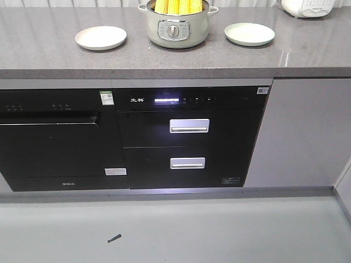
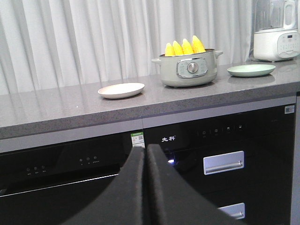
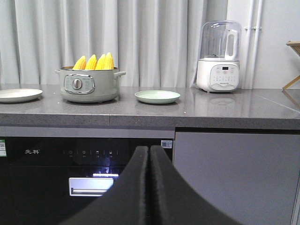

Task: Distribute corn equally
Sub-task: 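Continue driving forward until the counter edge is close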

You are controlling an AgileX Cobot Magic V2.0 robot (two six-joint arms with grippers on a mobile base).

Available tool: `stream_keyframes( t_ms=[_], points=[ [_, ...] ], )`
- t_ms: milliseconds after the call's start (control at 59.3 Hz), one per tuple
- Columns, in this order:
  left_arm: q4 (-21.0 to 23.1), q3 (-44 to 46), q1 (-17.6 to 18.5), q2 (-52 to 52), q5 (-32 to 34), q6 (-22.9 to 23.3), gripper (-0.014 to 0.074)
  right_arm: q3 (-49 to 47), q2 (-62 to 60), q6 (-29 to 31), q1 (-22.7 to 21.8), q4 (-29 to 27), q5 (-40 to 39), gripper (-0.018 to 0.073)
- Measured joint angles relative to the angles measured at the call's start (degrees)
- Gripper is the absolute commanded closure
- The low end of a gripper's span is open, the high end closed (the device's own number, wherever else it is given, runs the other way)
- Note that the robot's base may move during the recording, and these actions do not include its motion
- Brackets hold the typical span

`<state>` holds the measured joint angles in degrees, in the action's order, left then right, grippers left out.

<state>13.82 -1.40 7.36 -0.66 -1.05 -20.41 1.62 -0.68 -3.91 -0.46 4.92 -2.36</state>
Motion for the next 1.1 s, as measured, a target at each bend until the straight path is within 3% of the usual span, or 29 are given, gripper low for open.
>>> stream_keyframes(
  t_ms=[1097],
  points=[
    [0.00, 0.00, 0.00, 0.00, 0.00, 0.00, 0.0603, 0.00, 0.00, 0.00, 0.00, 0.00, 0.00, 0.0562]
  ],
)
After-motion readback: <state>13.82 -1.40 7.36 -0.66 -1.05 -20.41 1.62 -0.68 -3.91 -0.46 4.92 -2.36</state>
